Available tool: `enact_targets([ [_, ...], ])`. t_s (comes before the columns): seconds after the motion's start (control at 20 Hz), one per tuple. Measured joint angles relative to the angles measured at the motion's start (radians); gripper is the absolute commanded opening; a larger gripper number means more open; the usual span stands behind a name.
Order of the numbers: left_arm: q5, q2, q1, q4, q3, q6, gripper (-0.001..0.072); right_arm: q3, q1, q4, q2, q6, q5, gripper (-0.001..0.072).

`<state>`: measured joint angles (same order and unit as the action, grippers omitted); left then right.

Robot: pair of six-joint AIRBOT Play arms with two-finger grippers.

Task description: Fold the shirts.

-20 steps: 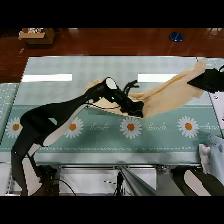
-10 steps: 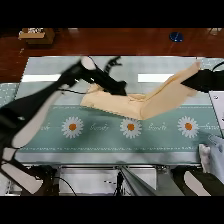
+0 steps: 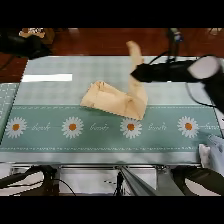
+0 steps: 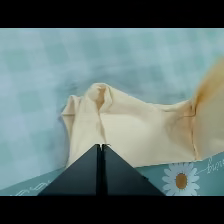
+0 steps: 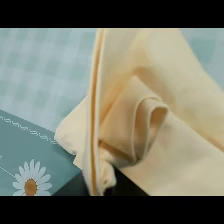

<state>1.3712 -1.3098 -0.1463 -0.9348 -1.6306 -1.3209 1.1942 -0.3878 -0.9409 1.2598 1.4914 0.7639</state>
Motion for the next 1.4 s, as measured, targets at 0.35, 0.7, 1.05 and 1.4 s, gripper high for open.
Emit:
enact_targets([
  [0.35,0.087,0.069,-0.049,-0.009,0.032,0.003,0.0025,0.000,-0.234,0.235,0.278,0.025,-0.287,0.0463],
  [0.7,0.097,0.076,-0.019,-0.011,0.145,0.031,0.0025,0.000,-0.066,0.216,0.135,-0.059,-0.216,0.0462],
  [1.05,0.076,0.076,-0.017,-0.009,0.183,0.053,0.0026,-0.072,0.369,-0.460,-0.080,0.038,0.314,0.0558],
  [1.4,0.074,0.076,-0.016,-0.009,0.187,0.056,0.0026,-0.458,0.563,0.062,-0.088,-0.090,0.206,0.0583],
])
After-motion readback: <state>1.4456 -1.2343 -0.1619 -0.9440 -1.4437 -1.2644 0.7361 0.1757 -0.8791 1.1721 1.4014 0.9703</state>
